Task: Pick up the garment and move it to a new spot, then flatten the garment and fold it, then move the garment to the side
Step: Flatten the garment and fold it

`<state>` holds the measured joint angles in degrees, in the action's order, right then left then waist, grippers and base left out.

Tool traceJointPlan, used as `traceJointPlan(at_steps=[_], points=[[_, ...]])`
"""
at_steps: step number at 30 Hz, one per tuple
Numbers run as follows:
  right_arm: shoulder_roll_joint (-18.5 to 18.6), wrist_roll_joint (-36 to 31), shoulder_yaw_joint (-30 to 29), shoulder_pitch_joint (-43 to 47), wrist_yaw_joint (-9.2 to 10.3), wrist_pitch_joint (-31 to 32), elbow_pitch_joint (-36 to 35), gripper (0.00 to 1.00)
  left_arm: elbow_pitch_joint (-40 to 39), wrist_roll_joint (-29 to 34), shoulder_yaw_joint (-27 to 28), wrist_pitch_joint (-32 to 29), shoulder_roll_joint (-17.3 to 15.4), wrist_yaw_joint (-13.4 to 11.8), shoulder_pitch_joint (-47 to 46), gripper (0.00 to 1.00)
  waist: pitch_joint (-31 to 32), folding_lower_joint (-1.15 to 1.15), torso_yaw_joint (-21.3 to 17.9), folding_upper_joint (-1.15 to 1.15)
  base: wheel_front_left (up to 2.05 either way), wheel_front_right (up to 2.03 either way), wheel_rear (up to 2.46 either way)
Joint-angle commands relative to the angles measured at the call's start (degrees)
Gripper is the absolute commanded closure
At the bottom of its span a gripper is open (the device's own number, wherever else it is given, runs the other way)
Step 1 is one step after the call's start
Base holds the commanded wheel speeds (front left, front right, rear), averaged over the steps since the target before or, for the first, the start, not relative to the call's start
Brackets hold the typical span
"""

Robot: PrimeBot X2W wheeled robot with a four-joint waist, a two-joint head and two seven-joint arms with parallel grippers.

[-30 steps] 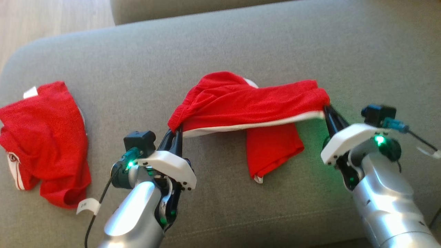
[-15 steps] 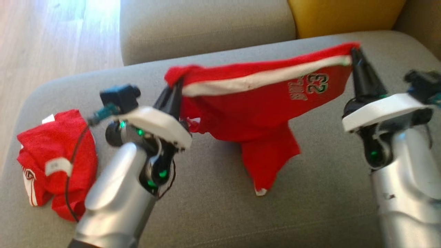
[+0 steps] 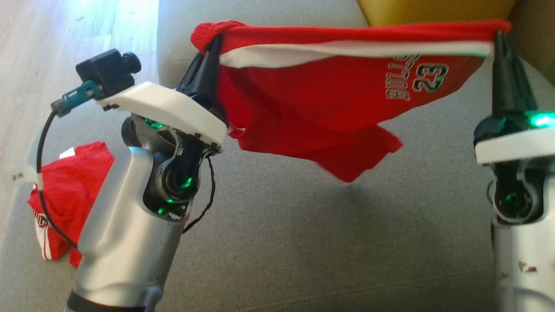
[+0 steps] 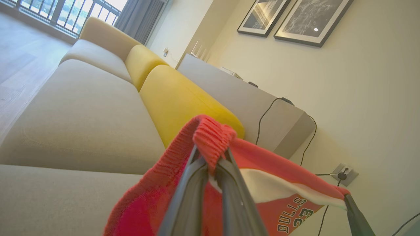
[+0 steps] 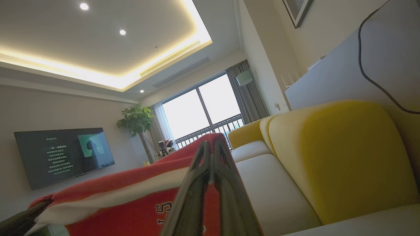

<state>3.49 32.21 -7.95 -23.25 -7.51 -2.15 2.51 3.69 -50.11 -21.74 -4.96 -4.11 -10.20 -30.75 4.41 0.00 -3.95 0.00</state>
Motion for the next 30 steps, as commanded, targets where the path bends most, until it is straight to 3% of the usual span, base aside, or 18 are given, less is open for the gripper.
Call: traceJointPlan(at_steps=[1,8,13,17,22,24,26,30], points=[[-0.61,0.99,0.95,-0.89,0.02,0.87,-2.3,1.0,-2.69,-0.52,2.48,-1.44,-1.34,-0.97,-2.16,1.0,-0.39,0.0,0.1,0.0,0.0,0.0,0.0],[-0.61,-0.85,0.89,-5.44,0.02,6.16,0.6,1.0,-0.96,-3.06,0.95,-12.03,-4.36,-2.06,-5.2,1.0,-4.27,0.0,-0.45,0.0,0.0,0.0,0.0],[-0.61,-2.43,-0.51,-19.27,0.02,12.12,6.28,1.0,4.18,-2.16,-0.01,-20.75,-7.39,-2.9,-17.84,1.0,-14.23,0.0,-1.2,0.0,0.0,0.0,0.0],[-0.61,-3.85,-0.15,-31.11,0.02,12.39,12.06,1.0,9.58,0.94,-0.46,-21.86,-8.76,-2.41,-28.39,1.0,-20.56,0.0,-2.23,0.0,0.0,0.0,0.0],[-0.61,-7.22,-2.52,-50.98,0.02,1.51,24.7,1.0,21.19,7.74,-0.54,-14.37,-8.5,-0.45,-46.95,1.0,-29.34,0.0,-3.38,0.0,0.0,0.0,0.0],[-0.61,-8.55,-3.96,-56.85,0.02,-2.85,30.92,1.0,25.67,9.82,-0.79,-8.6,-7.5,1.97,-52.87,1.0,-31.35,0.0,-3.31,0.0,0.0,0.0,0.0],[-0.61,-9.64,-4.71,-61.13,0.02,-7.29,36.27,1.0,30.22,11.13,-1.02,-3.14,-6.69,4.76,-57.09,1.0,-32.57,0.0,-3.19,0.0,0.0,0.0,0.0],[-0.61,-9.67,-6.33,-65.23,0.02,-11.52,45.32,1.0,39.16,14.65,-2.49,5.69,-5.38,6.29,-61.74,1.0,-34.53,0.0,-2.42,0.0,0.0,0.0,0.0]])
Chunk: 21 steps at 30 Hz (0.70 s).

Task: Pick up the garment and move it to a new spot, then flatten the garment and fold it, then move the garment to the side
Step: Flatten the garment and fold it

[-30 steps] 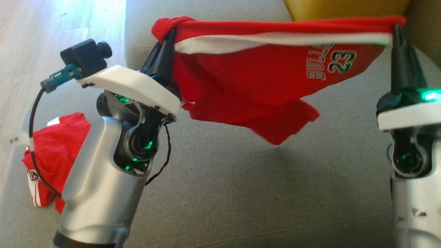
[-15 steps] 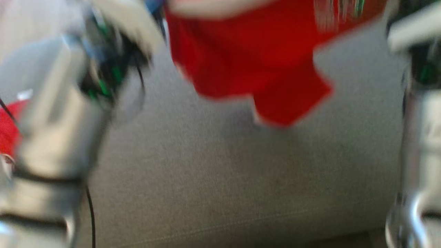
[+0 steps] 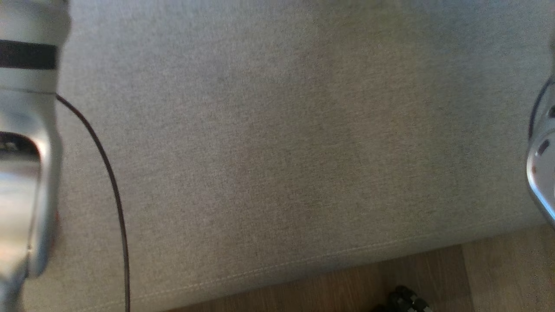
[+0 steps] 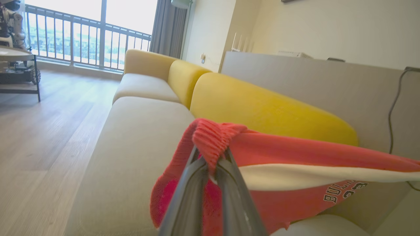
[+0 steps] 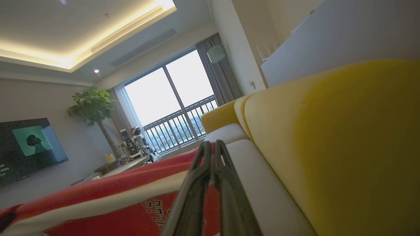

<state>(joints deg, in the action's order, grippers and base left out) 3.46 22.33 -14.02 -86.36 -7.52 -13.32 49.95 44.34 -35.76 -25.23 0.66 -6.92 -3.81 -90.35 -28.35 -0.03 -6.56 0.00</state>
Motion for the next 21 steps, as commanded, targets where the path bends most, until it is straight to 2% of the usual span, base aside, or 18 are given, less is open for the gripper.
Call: traceJointPlan(at_steps=[1,6,8,12,16,21], points=[[-0.58,0.11,0.52,-2.05,0.03,-0.68,-0.04,1.0,0.69,0.54,0.66,1.45,-1.97,0.31,-2.14,1.0,-2.05,0.03,0.45,0.0,0.0,0.0,0.0],[-0.58,3.98,7.88,0.78,0.03,-0.69,8.2,1.0,10.1,1.98,-2.85,4.27,-0.29,3.91,1.53,1.0,-2.47,0.03,1.46,0.0,0.0,0.0,0.0],[-0.58,3.4,11.1,2.94,0.03,-0.13,10.66,1.0,13.2,2.68,-4.48,5.0,0.02,5.35,4.35,1.0,-2.0,0.03,1.66,0.0,0.0,0.0,0.0],[0.35,1.3,15.11,5.79,0.03,4.94,16.54,1.0,18.35,3.41,-6.96,5.68,0.49,7.56,9.8,1.0,-0.64,0.03,2.18,0.0,0.0,0.0,0.0],[1.76,-0.98,20.2,8.91,0.03,9.71,19.44,1.0,21.77,3.17,-8.3,6.97,0.89,9.14,15.17,1.0,1.85,0.03,2.94,0.0,0.0,0.0,0.0],[4.23,0.08,24.03,14.04,0.03,14.27,20.3,1.0,24.42,5.08,-11.87,7.99,0.21,10.32,20.85,1.0,5.1,0.03,3.67,0.0,0.0,0.0,0.0]])
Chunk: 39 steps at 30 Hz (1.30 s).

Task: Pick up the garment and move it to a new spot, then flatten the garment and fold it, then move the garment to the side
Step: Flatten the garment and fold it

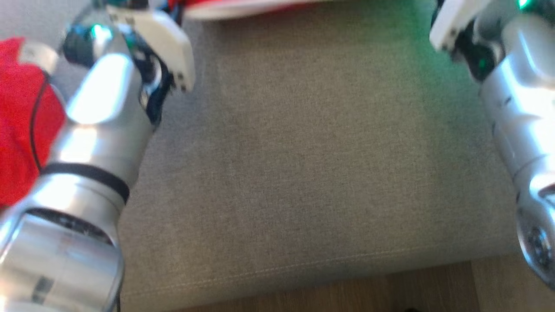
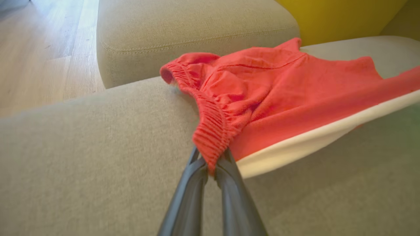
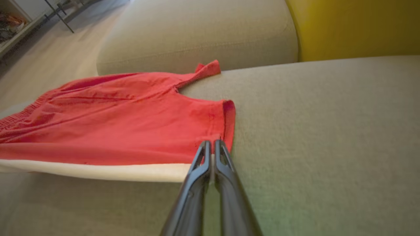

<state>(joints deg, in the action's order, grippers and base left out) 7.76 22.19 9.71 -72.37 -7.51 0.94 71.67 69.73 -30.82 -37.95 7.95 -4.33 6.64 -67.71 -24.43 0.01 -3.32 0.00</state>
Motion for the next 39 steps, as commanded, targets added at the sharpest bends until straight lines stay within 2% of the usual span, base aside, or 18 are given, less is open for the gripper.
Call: traceJointPlan(at_steps=[1,11,22,30,39], points=[[0.44,0.59,0.96,1.05,0.02,0.6,-1.49,1.0,-0.66,0.24,0.47,0.99,-2.51,0.01,-0.82,1.0,1.83,-0.01,0.5,0.0,0.0,0.0,0.0],[4.45,3.27,7.21,8.46,0.02,3.84,-3.82,1.0,0.16,0.12,-2.03,2.78,-2.79,0.64,5.58,1.0,6.18,-0.01,0.91,0.0,0.0,0.0,0.0],[9.16,8.13,15.93,16.28,0.02,11.01,-8.79,1.0,-0.02,-0.15,-4.44,5.06,-2.31,0.78,12.85,1.0,11.44,-0.01,0.67,0.0,0.0,0.0,0.0],[13.23,13.32,20.98,21.67,0.02,17.23,-14.02,1.0,-0.41,-0.03,-5.59,6.2,-1.88,0.61,18.14,1.0,14.89,-0.01,0.54,0.0,0.0,0.0,0.0],[20.03,20.36,26.3,28.82,0.02,26.29,-22.83,1.0,-2.2,-0.87,-6.83,6.65,-1.44,0.71,25.41,1.0,20.09,-0.01,0.4,0.0,0.0,0.0,0.0]])
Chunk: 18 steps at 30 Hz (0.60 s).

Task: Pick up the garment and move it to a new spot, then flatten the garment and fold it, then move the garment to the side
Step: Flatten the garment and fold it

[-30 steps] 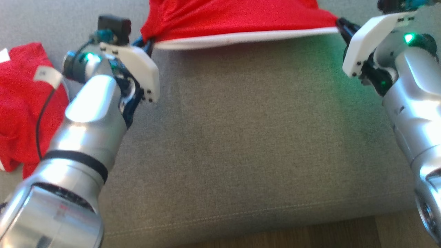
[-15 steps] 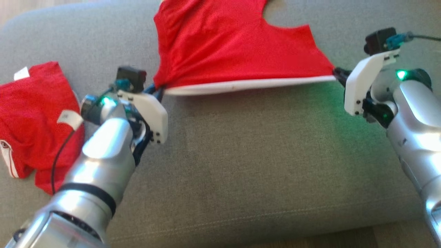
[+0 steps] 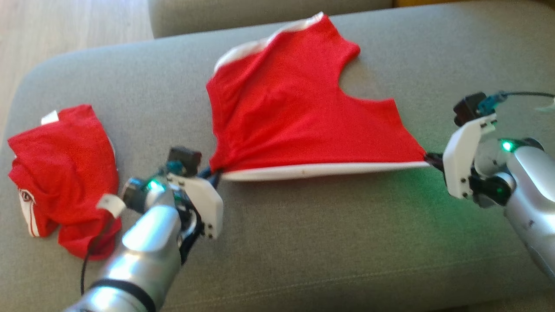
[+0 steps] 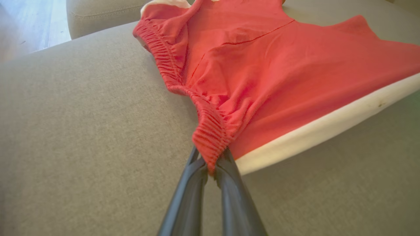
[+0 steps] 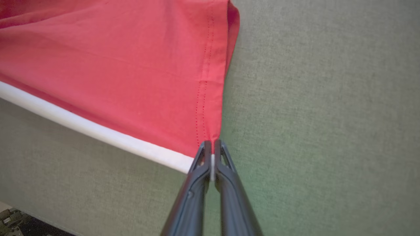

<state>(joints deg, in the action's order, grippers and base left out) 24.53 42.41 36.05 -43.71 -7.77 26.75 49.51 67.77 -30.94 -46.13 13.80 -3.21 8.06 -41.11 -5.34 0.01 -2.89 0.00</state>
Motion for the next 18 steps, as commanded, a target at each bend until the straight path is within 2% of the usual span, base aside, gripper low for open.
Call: traceJointPlan(at_steps=[1,7,14,18], points=[[3.91,0.64,0.26,0.79,0.28,1.31,-1.39,1.0,-0.53,-0.83,1.06,0.78,-2.53,-0.69,-0.36,1.0,1.49,-0.01,-0.03,0.0,0.0,0.0,0.0],[7.13,5.17,1.65,5.28,0.28,7.99,-6.49,1.0,-3.72,-3.15,0.05,-0.28,-2.57,-0.6,4.97,1.0,4.78,-0.01,0.01,0.0,0.0,0.0,0.0],[10.89,8.21,1.32,9.56,0.28,13.03,-11.71,1.0,-9.86,-5.79,-2.14,-2.13,-4.61,-0.59,10.16,1.0,6.91,-0.01,0.34,0.0,0.0,0.0,0.0],[12.76,9.43,0.35,12.43,0.28,15.94,-14.77,1.0,-15.37,-7.75,-4.13,-4.54,-6.9,-0.58,14.11,1.0,8.28,-0.01,0.54,0.0,0.0,0.0,0.0]])
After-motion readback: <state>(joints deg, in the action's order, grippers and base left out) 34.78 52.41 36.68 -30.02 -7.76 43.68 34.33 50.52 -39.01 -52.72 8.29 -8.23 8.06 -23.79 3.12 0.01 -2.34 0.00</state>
